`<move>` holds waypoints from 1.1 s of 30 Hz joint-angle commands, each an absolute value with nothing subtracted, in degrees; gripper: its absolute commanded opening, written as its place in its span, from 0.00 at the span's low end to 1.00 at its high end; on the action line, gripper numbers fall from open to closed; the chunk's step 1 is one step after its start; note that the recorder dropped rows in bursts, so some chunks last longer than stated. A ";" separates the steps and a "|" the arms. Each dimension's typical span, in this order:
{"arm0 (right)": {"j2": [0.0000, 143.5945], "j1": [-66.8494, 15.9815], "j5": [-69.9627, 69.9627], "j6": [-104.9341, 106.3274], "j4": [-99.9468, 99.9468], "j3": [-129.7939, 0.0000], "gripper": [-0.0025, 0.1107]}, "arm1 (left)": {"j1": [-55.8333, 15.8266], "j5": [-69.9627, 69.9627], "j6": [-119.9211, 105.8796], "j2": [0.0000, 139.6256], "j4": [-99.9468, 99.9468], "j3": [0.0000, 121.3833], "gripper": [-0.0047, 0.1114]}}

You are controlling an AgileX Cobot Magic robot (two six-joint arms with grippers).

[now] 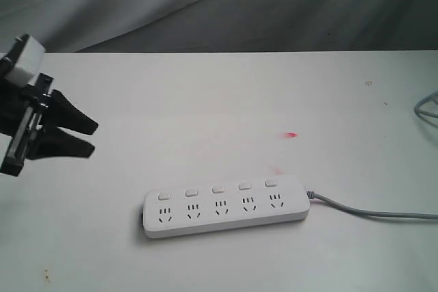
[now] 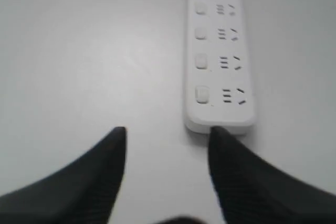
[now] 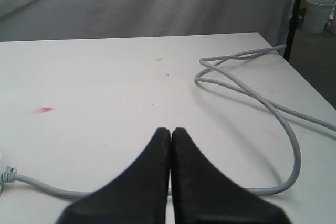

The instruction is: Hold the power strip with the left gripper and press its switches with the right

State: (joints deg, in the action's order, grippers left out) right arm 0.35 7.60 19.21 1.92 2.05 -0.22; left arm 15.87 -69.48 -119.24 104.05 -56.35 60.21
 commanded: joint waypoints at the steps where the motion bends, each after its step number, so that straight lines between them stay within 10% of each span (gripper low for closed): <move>1: 0.00 8.05 19.14 2.60 2.14 0.00 0.02 | 12.08 -69.96 -119.96 106.06 -53.81 60.93 0.78; 33: 0.00 8.05 19.14 2.60 2.14 0.00 0.02 | -1.31 -59.50 -119.96 119.40 -58.04 60.93 0.84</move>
State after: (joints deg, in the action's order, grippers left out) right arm 0.35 7.60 19.21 1.92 2.05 -0.22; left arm -0.96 -59.03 -119.55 119.26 -58.39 60.63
